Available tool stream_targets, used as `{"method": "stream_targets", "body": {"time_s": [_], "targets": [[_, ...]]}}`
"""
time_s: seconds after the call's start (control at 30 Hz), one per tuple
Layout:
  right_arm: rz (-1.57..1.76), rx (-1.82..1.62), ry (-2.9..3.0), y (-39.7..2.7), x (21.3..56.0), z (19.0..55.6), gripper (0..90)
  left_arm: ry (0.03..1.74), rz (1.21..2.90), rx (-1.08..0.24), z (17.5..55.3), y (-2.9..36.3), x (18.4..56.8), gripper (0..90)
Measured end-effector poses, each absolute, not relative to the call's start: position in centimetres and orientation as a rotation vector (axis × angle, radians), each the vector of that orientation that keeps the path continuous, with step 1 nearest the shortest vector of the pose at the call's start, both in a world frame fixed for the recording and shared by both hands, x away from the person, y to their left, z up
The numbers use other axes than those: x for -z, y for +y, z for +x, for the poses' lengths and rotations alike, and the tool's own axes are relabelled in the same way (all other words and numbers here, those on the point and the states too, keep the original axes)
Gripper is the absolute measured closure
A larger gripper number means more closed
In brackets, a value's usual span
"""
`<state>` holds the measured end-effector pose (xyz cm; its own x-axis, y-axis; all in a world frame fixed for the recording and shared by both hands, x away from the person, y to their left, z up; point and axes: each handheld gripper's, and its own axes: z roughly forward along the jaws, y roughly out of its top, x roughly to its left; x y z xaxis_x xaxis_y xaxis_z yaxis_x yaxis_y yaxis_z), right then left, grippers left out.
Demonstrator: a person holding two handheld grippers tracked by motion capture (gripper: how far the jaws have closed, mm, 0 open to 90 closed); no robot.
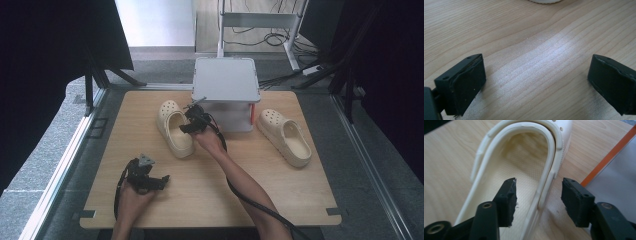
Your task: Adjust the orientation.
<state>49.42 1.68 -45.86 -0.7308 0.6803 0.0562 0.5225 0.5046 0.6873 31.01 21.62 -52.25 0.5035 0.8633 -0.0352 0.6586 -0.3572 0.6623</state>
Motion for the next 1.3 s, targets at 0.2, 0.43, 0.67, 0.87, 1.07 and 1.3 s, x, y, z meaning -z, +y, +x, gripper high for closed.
{"method": "stream_targets", "body": {"time_s": [0.2,0.43,0.67,0.87,1.07,1.3], "targets": [[1.020,-0.960,2.529,3.2,46.7,50.0,54.1,1.236,2.128,-0.426,31.1,21.6,52.3,1.4],[1.073,-0.917,2.497,3.4,46.3,50.1,72.7,1.235,2.129,-0.425,31.1,21.6,52.3,1.4],[1.106,-0.987,2.535,3.0,44.9,49.7,77.9,1.233,2.130,-0.424,31.1,21.6,52.3,1.4],[1.068,-0.979,2.563,2.7,43.1,48.6,78.4,1.234,2.130,-0.423,31.1,21.6,52.3,1.4],[1.036,-1.002,2.613,1.8,41.8,47.1,78.6,1.234,2.128,-0.425,31.1,21.6,52.3,1.4],[1.017,-1.053,2.651,0.0,40.3,45.0,78.6,1.234,2.127,-0.424,31.1,21.6,52.3,1.4]]}}
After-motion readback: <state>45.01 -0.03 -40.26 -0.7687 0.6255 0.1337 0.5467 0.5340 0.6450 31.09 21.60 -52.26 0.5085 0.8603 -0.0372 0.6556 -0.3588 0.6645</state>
